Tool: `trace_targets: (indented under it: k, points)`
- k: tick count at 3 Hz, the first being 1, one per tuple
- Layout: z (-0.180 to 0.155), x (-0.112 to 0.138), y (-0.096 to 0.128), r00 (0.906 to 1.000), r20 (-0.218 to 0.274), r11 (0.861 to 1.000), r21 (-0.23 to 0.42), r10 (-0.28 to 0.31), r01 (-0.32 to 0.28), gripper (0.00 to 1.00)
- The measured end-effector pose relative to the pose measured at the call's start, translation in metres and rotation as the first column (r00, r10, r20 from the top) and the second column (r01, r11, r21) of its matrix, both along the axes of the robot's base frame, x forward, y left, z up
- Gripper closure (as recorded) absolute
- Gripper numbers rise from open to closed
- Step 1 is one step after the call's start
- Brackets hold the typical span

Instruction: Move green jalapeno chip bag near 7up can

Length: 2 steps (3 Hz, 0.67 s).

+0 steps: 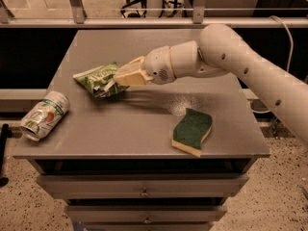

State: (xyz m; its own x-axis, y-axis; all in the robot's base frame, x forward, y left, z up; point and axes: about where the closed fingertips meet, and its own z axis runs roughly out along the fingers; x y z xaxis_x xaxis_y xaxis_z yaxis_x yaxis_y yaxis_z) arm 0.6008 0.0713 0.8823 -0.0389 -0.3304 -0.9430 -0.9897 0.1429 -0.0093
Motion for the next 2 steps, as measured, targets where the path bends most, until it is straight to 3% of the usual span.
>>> trace_targets:
  k: [1, 2]
  points:
    - [-0.0010, -0.0062, 0.0011, 0.9999, -0.013, 1.000, 0.005, 0.009, -0.009, 0.85]
    - [-0.0024, -0.0115, 0.0043, 0.9995, -0.028, 1.000, 0.015, 0.015, -0.015, 0.62]
